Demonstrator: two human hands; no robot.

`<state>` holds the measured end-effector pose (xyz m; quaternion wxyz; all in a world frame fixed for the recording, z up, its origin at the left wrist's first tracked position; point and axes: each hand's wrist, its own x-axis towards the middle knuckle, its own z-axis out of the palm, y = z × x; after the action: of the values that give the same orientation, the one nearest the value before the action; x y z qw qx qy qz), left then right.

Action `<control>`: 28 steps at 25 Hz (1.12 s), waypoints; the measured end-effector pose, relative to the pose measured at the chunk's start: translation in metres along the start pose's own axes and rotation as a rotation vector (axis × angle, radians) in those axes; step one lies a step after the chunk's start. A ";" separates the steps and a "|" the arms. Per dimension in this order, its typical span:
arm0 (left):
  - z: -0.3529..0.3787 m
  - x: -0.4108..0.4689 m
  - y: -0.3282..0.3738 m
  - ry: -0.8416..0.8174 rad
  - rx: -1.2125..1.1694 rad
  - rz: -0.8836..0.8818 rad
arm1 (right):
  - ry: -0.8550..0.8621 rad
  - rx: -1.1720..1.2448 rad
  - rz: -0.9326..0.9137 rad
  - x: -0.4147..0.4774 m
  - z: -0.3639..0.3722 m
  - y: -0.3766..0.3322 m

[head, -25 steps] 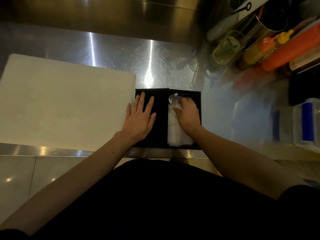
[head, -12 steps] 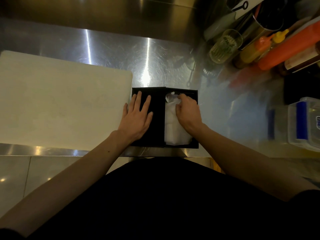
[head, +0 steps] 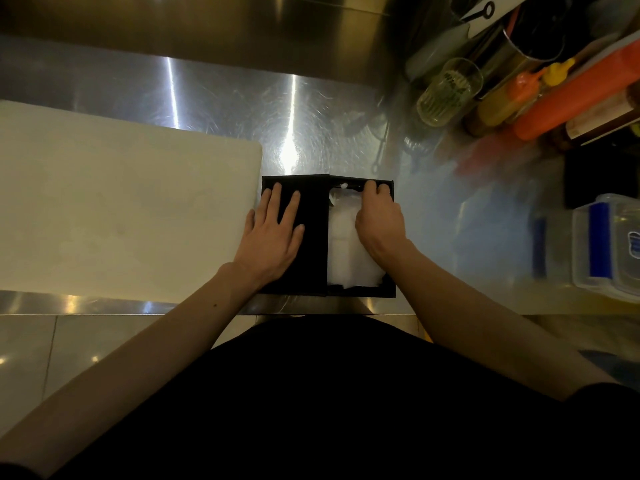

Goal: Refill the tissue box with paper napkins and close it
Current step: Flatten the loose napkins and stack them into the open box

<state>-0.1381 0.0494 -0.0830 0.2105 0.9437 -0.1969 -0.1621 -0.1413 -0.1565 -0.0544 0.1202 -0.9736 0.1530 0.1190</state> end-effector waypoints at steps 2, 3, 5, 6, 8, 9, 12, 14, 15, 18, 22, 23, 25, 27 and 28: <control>0.000 0.000 -0.001 0.005 0.003 0.002 | 0.051 -0.026 -0.016 -0.007 0.001 -0.004; 0.000 0.000 -0.001 0.003 0.003 0.002 | 0.080 -0.051 -0.055 -0.012 0.004 -0.005; 0.001 0.000 -0.001 -0.003 0.004 0.003 | 0.109 -0.086 -0.178 -0.025 0.013 -0.004; 0.001 0.001 -0.001 -0.003 0.006 0.004 | 0.098 -0.093 -0.231 -0.031 0.017 -0.002; 0.001 0.001 -0.001 -0.001 0.009 0.005 | 0.018 -0.125 -0.289 -0.036 0.027 0.002; 0.001 0.000 -0.002 0.001 0.007 0.006 | -0.050 -0.142 -0.293 -0.036 0.031 0.003; 0.001 0.001 -0.001 -0.006 -0.011 0.010 | -0.230 -0.174 -0.270 -0.035 0.040 0.009; 0.000 0.001 -0.001 -0.009 -0.012 0.006 | -0.287 -0.181 -0.279 -0.035 0.045 0.011; 0.000 0.001 -0.001 -0.010 -0.008 0.005 | -0.314 -0.184 -0.284 -0.036 0.046 0.013; -0.001 0.001 -0.001 -0.019 -0.001 0.005 | -0.348 -0.187 -0.300 -0.036 0.045 0.013; -0.001 0.001 -0.002 -0.024 0.011 0.007 | -0.229 -0.230 -0.350 -0.041 0.045 0.009; -0.001 0.001 -0.003 -0.024 0.012 0.007 | -0.218 -0.239 -0.351 -0.042 0.044 0.009; 0.000 0.002 -0.003 -0.026 0.010 0.005 | -0.271 -0.234 -0.318 -0.040 0.044 0.011; 0.000 0.002 -0.003 -0.033 0.012 0.003 | -0.335 -0.233 -0.286 -0.038 0.045 0.014; 0.000 0.002 -0.003 -0.037 0.018 0.001 | -0.346 -0.229 -0.283 -0.038 0.045 0.015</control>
<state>-0.1353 0.0516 -0.0848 0.1986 0.9423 -0.2028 -0.1775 -0.1900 -0.1481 -0.0902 0.0492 -0.9578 -0.0220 0.2823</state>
